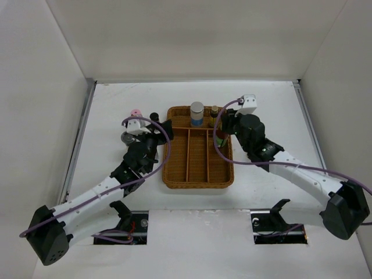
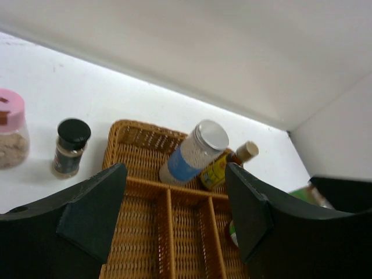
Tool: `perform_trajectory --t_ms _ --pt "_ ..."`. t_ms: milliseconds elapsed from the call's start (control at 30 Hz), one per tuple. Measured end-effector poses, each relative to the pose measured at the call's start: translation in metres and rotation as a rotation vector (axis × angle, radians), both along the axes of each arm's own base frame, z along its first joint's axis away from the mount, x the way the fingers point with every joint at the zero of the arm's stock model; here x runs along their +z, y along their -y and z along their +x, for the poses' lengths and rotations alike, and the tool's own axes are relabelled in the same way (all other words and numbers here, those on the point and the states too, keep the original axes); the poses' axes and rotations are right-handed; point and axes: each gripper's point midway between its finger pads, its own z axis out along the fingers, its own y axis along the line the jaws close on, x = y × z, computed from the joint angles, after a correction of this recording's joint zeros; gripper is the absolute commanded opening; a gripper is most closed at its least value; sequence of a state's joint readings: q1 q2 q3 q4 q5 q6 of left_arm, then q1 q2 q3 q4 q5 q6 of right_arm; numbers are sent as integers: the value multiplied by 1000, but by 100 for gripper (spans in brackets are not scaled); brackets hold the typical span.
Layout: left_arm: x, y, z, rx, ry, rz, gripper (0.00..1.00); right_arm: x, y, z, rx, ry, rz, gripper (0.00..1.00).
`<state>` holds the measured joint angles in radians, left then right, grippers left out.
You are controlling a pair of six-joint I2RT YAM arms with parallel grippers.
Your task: Organize the condiment bottles
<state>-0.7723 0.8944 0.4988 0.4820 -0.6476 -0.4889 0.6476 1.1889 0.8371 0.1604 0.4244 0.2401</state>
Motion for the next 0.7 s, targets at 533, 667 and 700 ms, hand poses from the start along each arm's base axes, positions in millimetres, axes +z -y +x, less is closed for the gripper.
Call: perform_trajectory --t_ms 533,667,700 --pt "-18 -33 41 139 -179 125 69 -32 -33 4 49 5 -78 27" --pt "-17 -42 53 174 -209 138 71 -35 -42 2 55 21 -102 29" --pt "-18 -44 57 182 -217 142 71 -35 -43 2 53 27 -104 31"
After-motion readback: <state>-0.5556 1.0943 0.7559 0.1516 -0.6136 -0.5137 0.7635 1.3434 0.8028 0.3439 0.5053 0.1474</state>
